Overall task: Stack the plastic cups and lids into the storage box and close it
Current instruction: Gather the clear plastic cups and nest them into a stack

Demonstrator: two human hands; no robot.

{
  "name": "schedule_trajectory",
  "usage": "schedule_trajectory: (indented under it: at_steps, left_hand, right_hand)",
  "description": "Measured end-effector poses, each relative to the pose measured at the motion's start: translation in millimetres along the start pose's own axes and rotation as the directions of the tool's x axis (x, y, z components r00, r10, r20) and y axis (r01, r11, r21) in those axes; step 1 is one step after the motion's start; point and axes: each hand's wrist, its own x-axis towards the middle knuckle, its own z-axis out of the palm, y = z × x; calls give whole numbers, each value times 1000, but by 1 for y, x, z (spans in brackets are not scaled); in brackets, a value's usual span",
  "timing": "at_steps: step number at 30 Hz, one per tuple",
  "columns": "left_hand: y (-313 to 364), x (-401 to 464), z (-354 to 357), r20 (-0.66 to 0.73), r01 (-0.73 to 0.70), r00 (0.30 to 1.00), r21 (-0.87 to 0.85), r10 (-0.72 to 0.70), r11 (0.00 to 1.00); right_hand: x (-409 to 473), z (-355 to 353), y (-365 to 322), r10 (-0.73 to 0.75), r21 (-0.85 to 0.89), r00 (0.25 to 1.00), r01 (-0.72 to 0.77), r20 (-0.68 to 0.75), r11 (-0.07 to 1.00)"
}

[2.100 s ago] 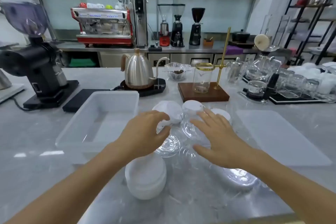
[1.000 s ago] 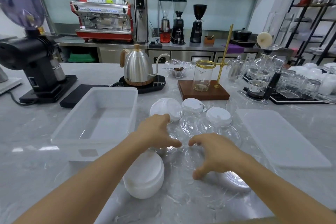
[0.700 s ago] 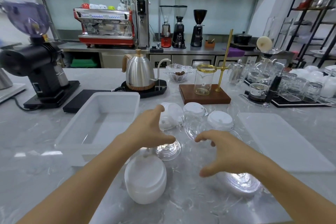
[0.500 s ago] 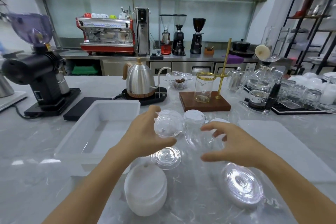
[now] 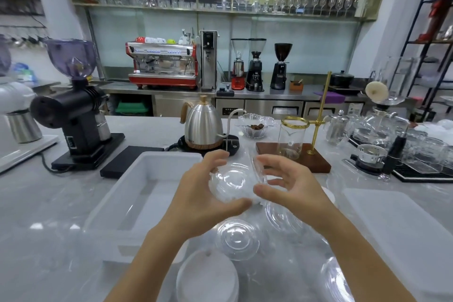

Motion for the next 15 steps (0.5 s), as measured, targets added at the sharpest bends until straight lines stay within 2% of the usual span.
schedule_trajectory:
  at_steps: [8,11,15]
  left_hand:
    - [-4,7,-9,-100,-26,995,-273,-2,962]
    - [-7,5,-8,-72,-6,997,-398,-25,918]
    - [-8,2,-5,7,59,998,-572,-67,818]
  right_hand:
    - [-2,15,-1,13,296,993,-48,120,954]
    - [-7,24,-2,1,391,989,-59,147,919]
    - [-12,37,-3,-37,384,988,-24,152,923]
